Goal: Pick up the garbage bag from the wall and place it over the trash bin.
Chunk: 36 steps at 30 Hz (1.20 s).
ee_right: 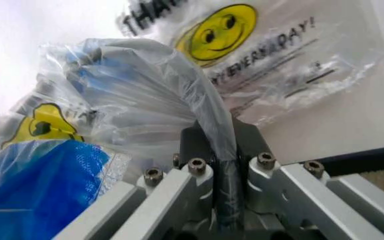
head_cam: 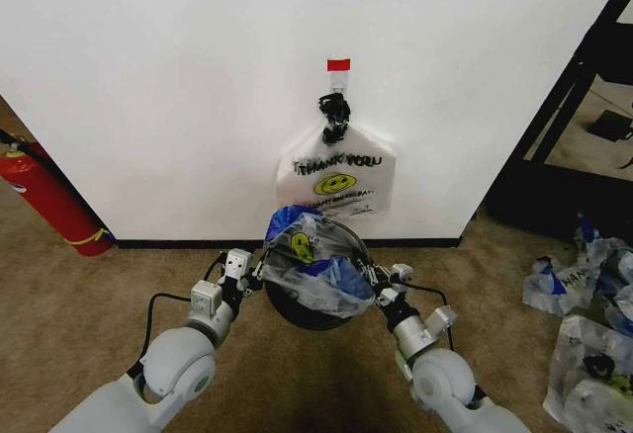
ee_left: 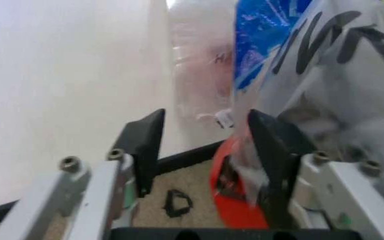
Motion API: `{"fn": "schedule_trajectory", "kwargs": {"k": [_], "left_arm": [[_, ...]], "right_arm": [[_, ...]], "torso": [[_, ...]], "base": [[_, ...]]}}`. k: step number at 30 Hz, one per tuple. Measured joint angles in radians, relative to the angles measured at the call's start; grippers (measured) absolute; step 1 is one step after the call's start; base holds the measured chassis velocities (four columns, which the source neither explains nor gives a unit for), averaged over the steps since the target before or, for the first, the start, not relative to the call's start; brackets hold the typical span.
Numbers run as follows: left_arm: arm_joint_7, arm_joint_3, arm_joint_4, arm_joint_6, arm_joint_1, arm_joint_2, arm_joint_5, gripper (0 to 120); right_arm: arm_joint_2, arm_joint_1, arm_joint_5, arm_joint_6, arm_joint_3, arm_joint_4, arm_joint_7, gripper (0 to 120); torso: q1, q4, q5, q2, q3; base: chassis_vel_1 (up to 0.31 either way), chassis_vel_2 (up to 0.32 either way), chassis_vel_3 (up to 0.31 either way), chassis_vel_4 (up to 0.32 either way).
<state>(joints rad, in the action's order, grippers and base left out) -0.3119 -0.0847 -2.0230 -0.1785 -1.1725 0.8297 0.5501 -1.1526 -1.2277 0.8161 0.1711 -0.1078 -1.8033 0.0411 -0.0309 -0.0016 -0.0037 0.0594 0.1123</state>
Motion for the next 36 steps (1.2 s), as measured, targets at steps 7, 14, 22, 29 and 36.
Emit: {"fn": "schedule_trajectory", "kwargs": {"k": [7,14,22,29,36], "left_arm": [[-0.007,-0.021,0.02,0.02,-0.014,-0.006,-0.044,80],[-0.051,-0.053,0.002,0.016,-0.062,-0.042,-0.069,99],[-0.119,-0.051,-0.277,-0.017,-0.195,-0.022,0.047,100],[0.02,0.006,-0.288,-0.05,-0.256,0.007,-0.021,100],[0.115,0.032,-0.222,-0.057,-0.207,-0.021,-0.058,96]], "right_arm": [[-0.01,0.013,-0.022,0.006,0.003,0.032,0.019,0],[-0.026,0.024,-0.063,0.024,0.003,0.057,0.032,0],[-0.044,0.004,-0.278,0.1,0.021,0.111,-0.027,0],[-0.053,0.003,-0.428,0.163,0.026,0.134,-0.092,0],[-0.051,-0.005,-0.485,0.206,0.023,0.143,-0.149,0]], "torso": [[0.0,0.0,0.0,0.0,0.0],[0.0,0.0,0.0,0.0,0.0],[0.0,-0.0001,0.0003,0.0,0.0],[0.0,0.0003,0.0,0.0,0.0],[0.0,-0.0002,0.0,0.0,0.0]], "base": [[0.0,0.0,0.0,0.0],[0.0,0.0,0.0,0.0],[0.0,0.0,0.0,0.0],[0.0,0.0,0.0,0.0],[0.0,0.0,0.0,0.0]]}}
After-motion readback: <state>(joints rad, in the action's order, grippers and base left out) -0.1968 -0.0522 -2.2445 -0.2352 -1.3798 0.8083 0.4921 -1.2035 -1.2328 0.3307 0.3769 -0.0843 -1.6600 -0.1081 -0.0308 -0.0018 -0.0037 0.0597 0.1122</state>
